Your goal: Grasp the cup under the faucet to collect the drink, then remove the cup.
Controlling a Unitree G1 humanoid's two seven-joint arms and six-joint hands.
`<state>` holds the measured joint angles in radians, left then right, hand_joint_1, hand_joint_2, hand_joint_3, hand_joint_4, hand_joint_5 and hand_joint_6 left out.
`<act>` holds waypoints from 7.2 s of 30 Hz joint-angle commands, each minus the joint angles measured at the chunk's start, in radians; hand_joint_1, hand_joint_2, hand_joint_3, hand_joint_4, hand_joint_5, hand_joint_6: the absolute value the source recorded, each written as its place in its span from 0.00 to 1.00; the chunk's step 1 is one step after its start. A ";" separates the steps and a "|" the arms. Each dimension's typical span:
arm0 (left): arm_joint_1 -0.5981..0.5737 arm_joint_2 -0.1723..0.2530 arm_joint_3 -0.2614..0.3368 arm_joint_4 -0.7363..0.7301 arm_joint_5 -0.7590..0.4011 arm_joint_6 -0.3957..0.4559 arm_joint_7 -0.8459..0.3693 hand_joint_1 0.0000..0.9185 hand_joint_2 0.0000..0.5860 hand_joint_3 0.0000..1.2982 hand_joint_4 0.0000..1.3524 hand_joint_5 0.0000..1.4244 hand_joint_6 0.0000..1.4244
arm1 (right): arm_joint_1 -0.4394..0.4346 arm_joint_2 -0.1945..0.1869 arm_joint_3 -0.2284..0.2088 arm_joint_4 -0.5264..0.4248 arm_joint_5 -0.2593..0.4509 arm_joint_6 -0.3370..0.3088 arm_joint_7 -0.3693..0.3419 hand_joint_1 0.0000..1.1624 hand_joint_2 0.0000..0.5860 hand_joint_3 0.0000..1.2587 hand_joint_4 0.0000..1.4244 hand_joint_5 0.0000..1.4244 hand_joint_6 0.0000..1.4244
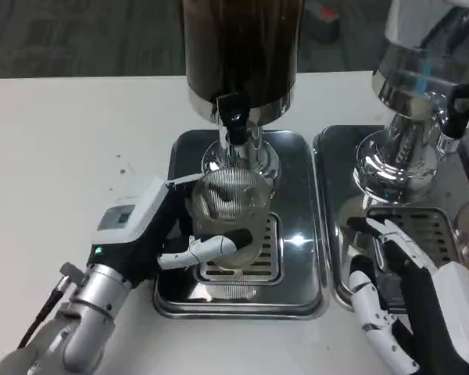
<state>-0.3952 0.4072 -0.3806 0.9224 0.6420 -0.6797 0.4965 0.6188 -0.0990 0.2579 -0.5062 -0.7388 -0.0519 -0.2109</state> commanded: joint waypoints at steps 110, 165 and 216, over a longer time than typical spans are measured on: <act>-0.280 -0.008 0.500 -0.274 -1.075 0.685 -1.697 0.00 0.12 0.23 0.16 0.16 0.12 | -0.103 0.075 0.089 0.207 0.048 -0.012 -0.161 0.05 0.86 0.24 0.13 0.15 0.21; -0.139 0.005 0.401 -0.195 -0.877 -0.034 -1.564 0.00 0.13 0.23 0.15 0.16 0.13 | -0.096 0.043 0.061 0.152 0.047 0.010 -0.099 0.05 0.86 0.23 0.13 0.15 0.19; -0.129 0.067 0.304 -0.163 -0.775 -0.249 -1.413 0.00 0.13 0.23 0.15 0.15 0.13 | -0.334 -0.009 -0.007 0.143 0.280 0.195 0.264 0.49 0.37 0.00 0.00 0.00 0.04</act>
<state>-0.5567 0.4564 -0.0534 0.7400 -0.1841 -0.9340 -0.9001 0.3041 -0.0981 0.2515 -0.3629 -0.4716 0.1277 0.0355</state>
